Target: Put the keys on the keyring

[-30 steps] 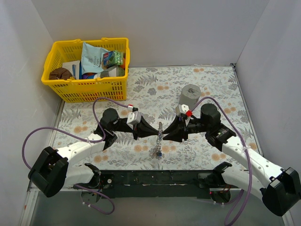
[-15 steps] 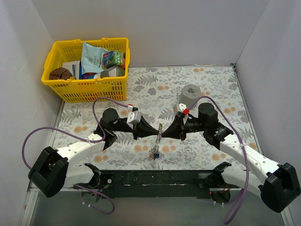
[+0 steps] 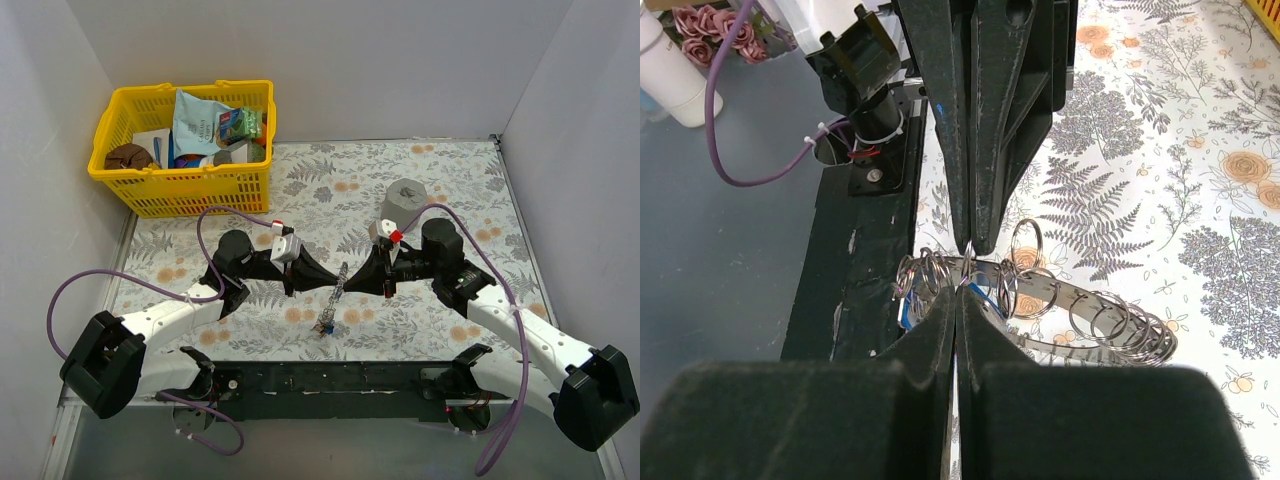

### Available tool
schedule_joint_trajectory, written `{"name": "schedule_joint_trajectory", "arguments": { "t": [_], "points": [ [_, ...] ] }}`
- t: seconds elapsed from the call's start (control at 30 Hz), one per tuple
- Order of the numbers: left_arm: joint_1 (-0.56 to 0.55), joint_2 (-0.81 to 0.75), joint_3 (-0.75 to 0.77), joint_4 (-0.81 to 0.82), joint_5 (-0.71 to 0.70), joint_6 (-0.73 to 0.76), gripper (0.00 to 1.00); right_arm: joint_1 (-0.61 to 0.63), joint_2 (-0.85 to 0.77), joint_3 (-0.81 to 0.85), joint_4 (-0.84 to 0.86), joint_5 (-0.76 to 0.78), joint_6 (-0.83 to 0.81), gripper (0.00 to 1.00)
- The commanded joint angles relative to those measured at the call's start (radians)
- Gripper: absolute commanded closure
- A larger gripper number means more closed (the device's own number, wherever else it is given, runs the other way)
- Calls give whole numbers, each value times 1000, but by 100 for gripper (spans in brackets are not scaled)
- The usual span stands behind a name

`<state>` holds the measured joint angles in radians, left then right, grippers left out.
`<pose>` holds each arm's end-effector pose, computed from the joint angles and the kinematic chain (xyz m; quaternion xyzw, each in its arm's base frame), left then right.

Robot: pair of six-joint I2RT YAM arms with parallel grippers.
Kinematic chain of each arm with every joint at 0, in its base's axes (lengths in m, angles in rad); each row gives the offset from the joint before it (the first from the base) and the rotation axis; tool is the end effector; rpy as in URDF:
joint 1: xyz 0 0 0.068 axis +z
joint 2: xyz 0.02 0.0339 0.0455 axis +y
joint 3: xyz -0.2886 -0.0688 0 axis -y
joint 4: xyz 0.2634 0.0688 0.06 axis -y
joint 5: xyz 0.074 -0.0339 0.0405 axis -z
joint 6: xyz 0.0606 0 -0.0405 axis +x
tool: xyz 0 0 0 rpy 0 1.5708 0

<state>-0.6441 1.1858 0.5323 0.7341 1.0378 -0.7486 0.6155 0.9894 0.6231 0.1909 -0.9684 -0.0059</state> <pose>0.1779 -0.1989 0.2769 0.3333 0.6070 -0.6674 0.2740 0.1635 0.1768 0.2975 -0.4921 0.5543 0.5109 0.4353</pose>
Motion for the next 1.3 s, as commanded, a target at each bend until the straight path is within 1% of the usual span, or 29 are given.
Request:
{"name": "schedule_joint_trajectory", "arguments": {
  "t": [0.0,0.47,0.6,0.63,0.7,0.73,0.83,0.9,0.93,1.03,1.1,1.2,1.27],
  "points": [
    [4,-23,38,47,-35,-6,100,1,8,-22,22,-23,-2,99],
    [3,-25,32,47,-45,-9,100,18,20,-36,47,-7,-2,99],
    [4,-32,28,31,-58,2,100,18,-20,-30,13,25,-9,99],
    [3,-35,28,24,-56,6,100,18,-29,-25,4,30,-17,97],
    [4,-38,28,11,-61,17,100,17,-63,-20,-25,42,-43,87],
    [3,-44,29,-4,-64,25,100,18,-73,-20,-31,48,-46,75],
    [3,-48,28,-16,-68,35,100,18,-112,-14,-74,106,-66,64],
    [3,-49,29,-21,-70,38,100,18,-132,-3,-100,158,-69,59],
    [4,-48,29,-27,-70,41,100,18,-133,1,-102,187,-60,12],
    [4,-49,29,-30,-70,45,100,18,-127,21,-99,224,-22,9],
    [4,-51,28,-29,-70,45,100,17,-117,24,-62,229,-2,9],
    [3,-51,28,-25,-71,43,100,18,-89,27,11,179,61,17],
    [4,-51,26,-22,-71,41,100,18,-72,33,57,132,84,25]
  ]
}}
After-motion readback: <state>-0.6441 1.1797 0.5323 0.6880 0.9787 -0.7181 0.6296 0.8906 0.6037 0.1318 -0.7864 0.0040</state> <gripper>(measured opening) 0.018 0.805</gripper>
